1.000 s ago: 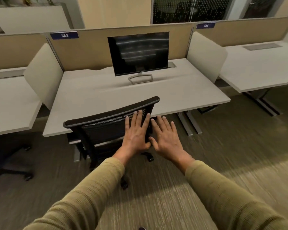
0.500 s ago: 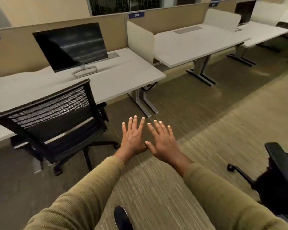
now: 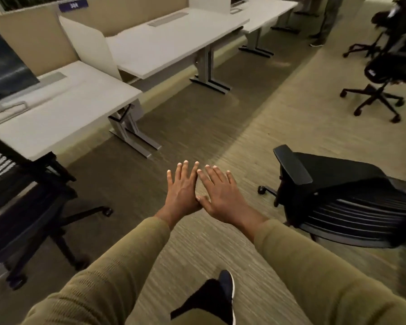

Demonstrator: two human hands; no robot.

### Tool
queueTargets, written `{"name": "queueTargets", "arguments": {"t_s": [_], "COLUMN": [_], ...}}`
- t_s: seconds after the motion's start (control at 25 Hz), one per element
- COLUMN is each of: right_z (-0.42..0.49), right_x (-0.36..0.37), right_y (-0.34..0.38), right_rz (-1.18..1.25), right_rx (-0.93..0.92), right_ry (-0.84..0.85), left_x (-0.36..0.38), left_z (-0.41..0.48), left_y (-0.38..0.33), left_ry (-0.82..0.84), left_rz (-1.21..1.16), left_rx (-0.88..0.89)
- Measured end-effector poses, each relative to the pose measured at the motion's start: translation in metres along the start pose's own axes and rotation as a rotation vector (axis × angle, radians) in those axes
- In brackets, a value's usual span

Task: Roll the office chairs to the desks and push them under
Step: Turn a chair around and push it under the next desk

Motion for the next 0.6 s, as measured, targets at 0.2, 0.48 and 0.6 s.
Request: {"name": "queueTargets", "arguments": {"t_s": [0.2, 0.48, 0.6], "right_z": [0.009, 0.015, 0.014], "right_x": [-0.025, -0.065, -0.082], "right_y": [-0.075, -0.161, -0.179], "right_rz": [-0.038, -0.098, -0.088], "right_rx": [-0.002, -0.033, -0.048], "right_ry": [0.019, 0.090, 0.110], "left_x": [0.030, 0.044, 0.039], "left_z": [0.064, 0.136, 0.151], "left_y": [-0.054, -0.143, -0.174], "left_ry": [0.054, 0.132, 0.093], "left_rz": [-0.011, -0.050, -0.114], "left_rx": [0.036, 0.042, 0.008]}}
Point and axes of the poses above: each hand's wrist, its own z-axis towards the middle knuckle, its own x-axis out of the palm, y = z × x, the point moved 7 cm from there along z, towards the middle knuckle, and after that the axes turned 9 degrees about x, right-handed, at the moved point
